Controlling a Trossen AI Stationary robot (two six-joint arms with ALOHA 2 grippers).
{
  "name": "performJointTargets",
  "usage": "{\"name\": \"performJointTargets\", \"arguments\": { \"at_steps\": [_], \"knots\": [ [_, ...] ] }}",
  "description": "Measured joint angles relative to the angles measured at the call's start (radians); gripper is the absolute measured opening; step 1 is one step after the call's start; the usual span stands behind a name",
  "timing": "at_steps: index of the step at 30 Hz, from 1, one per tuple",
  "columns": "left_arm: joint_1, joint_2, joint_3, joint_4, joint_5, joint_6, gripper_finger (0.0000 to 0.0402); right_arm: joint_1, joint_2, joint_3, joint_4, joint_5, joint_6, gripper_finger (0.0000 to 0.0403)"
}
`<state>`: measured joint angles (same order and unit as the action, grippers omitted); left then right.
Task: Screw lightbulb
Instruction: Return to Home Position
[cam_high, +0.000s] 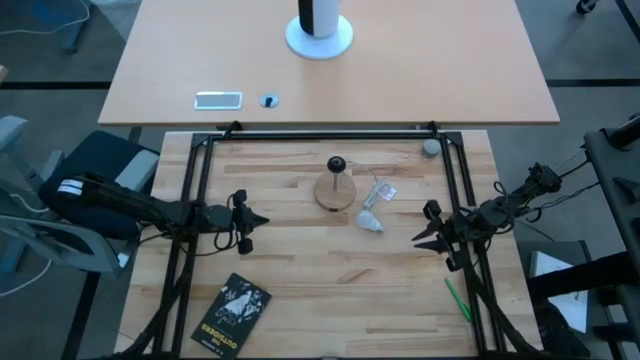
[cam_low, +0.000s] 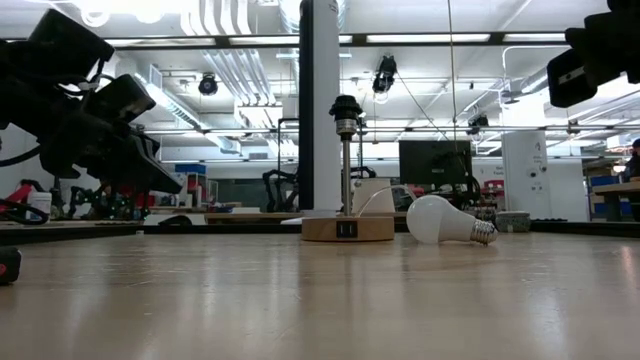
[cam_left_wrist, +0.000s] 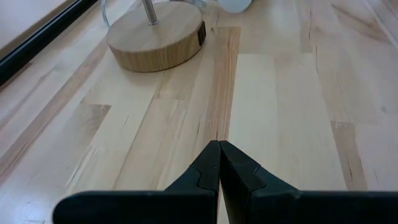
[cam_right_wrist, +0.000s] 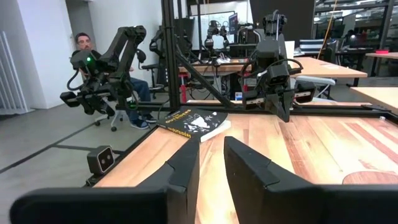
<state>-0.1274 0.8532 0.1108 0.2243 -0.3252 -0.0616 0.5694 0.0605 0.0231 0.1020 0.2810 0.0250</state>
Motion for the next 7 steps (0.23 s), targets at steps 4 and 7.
{"name": "performJointTargets", "arguments": {
  "at_steps": [4, 7],
  "knots": [
    [0.000, 0.000, 0.000, 0.000, 0.000, 0.000, 0.0000, 0.000, 0.000, 0.000, 0.000, 0.000, 0.000, 0.0077],
    [0.000, 0.000, 0.000, 0.000, 0.000, 0.000, 0.0000, 0.000, 0.000, 0.000, 0.000, 0.000, 0.000, 0.0079]
  ]
}}
